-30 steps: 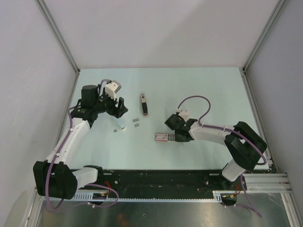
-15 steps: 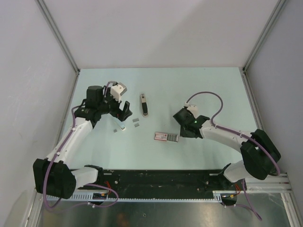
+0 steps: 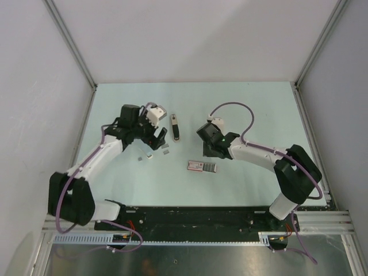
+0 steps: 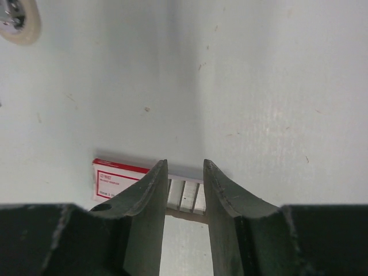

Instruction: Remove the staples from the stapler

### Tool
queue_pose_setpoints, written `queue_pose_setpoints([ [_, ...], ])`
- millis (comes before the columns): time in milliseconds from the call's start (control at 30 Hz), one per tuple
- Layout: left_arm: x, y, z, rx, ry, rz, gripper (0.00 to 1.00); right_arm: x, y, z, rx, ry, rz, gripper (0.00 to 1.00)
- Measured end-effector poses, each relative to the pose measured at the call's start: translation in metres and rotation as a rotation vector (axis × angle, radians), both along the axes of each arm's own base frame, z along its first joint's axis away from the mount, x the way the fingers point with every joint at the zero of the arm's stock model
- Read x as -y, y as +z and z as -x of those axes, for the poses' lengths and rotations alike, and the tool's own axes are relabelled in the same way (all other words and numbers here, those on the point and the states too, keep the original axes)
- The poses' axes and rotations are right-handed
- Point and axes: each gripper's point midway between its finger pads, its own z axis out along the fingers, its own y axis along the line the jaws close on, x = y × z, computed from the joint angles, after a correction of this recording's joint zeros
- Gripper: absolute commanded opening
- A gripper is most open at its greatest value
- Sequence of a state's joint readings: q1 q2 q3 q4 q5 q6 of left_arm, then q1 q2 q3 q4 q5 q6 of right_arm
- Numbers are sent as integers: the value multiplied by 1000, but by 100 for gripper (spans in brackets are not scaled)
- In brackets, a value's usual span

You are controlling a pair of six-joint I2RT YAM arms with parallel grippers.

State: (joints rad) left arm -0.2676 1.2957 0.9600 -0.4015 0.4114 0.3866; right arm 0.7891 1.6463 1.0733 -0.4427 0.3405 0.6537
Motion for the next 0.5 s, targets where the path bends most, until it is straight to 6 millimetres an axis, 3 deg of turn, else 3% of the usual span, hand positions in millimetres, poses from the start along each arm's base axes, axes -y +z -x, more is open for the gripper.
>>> queue_pose_setpoints([
  [200,13,-52,-14,-96,-51,-121,90,4,22,-9,57,-9,-7,39],
  [400,12,-97,-26,-161,-71,-223,82,20,70,-15,148,-33,-68,35],
  [500,16,-106,-29,-164,-96,-258,75,31,91,-21,185,-56,-113,31],
])
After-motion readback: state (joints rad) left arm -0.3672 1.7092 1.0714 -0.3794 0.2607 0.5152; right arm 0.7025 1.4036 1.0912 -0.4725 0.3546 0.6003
